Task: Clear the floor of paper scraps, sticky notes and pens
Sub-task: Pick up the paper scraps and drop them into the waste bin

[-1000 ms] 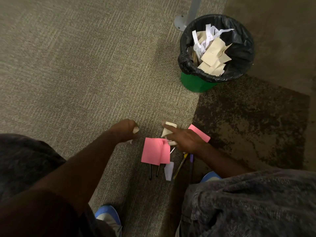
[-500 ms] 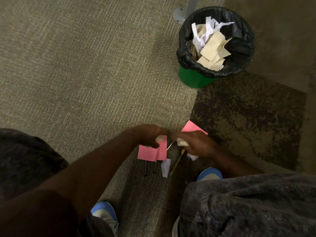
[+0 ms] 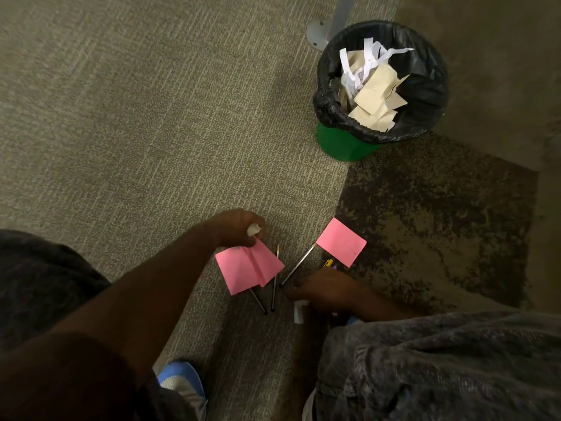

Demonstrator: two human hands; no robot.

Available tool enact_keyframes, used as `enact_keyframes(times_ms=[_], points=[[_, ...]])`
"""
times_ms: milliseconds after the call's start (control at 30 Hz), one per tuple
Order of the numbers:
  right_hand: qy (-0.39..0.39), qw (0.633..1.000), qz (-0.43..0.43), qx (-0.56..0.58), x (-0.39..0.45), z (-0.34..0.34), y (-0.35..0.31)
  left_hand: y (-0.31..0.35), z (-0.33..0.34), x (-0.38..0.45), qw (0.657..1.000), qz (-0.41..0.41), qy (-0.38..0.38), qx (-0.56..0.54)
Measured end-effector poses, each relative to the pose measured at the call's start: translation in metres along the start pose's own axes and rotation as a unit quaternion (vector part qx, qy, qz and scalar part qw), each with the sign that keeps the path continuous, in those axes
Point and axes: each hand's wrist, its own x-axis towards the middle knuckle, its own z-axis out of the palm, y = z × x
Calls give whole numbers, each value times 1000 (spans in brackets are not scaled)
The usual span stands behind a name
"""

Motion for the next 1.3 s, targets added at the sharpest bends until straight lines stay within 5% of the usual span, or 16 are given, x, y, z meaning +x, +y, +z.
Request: enact_keyframes(times_ms=[100, 233, 367, 500, 633, 800, 933, 1100, 1300], points=[[98, 988, 31, 117, -11, 0, 7, -11, -3, -3, 990, -39, 116, -64], [313, 887, 89, 327, -31, -38, 25, -13, -6, -2, 941, -100, 289, -141], [506, 732, 127, 438, -61, -118, 46, -9, -11, 3, 930, -123, 301, -172], [666, 629, 116, 385, -96, -196, 61, -5, -10, 7, 938, -129, 290, -137], [746, 513, 131, 404, -105, -251, 93, 10, -15, 19, 926, -53, 281, -248], [623, 580, 258, 457, -77, -270, 140, 69, -39, 40, 850, 39, 261, -457], [558, 636, 293, 446, -78, -269, 148, 128, -84, 44, 823, 108, 272, -487], [577, 666, 294, 370, -105, -262, 151, 207, -162, 52, 771, 207, 353, -489], [614, 657, 292, 326, -126, -250, 139, 233, -199, 74, 850, 229, 304, -364]])
